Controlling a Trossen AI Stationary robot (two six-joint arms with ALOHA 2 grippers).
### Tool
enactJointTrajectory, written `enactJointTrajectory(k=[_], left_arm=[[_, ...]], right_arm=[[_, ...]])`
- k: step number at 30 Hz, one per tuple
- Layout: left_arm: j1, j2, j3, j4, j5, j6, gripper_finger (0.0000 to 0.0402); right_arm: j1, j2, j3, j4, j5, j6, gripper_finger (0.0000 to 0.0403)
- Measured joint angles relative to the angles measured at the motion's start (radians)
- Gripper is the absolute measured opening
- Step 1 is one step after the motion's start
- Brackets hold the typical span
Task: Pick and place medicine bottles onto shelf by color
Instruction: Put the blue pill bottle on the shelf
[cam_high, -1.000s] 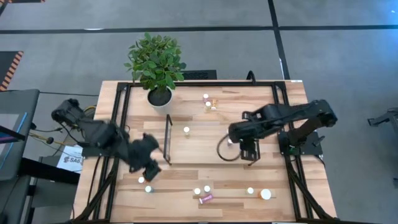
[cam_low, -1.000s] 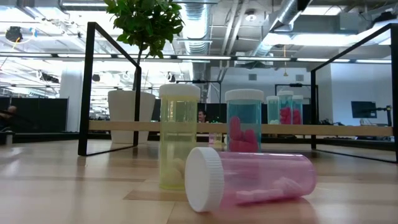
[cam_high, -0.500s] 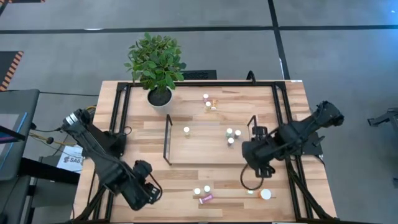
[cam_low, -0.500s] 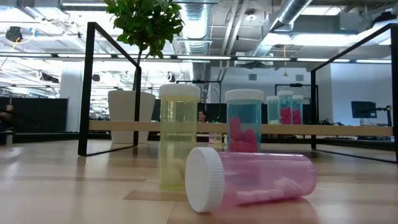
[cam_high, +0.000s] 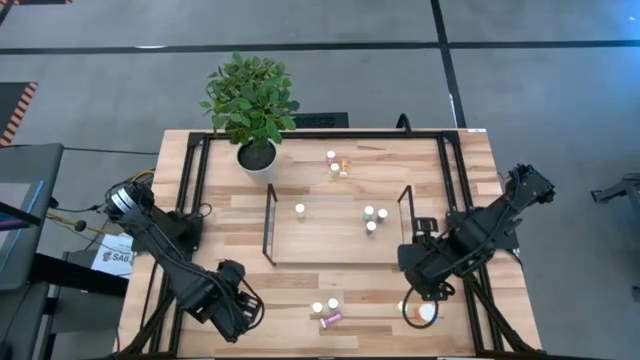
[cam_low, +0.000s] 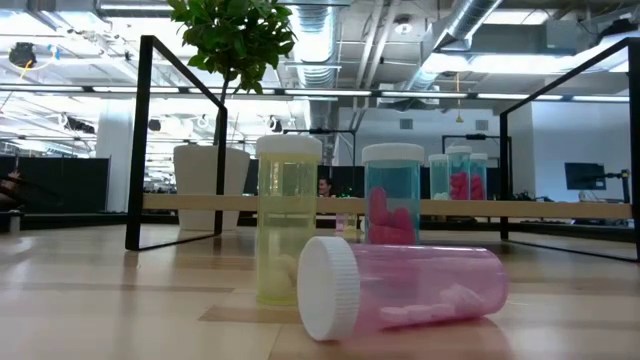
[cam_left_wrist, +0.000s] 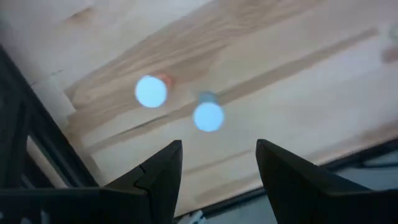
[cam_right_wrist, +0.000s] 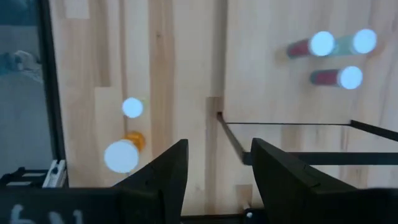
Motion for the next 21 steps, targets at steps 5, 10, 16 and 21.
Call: enactJointTrajectory(k=[5,10,16,21], left_arm=[[0.005,0.000,-0.101,0.155,0.039,-0.008,0.0192],[0.005,0.000,-0.187,0.264,0.038,-0.033,0.0192],[0.006,0.000,-0.242,0.295,0.039,-0.063,0.0192],[0.007,-0.001,-0.283,0.375,0.039,-0.066,0.0192]], right_arm=[[0.025,0.000,0.000,0.002,0.000,0.023,0.0195],[0.038,0.000,0.000,0.003,0.007,0.026,0.0196],[0.035,0.000,0.000,0.003,0.008,0.026,0.0192],[0.034,0.000,0.000,0.004,0.009,0.023,0.0193]])
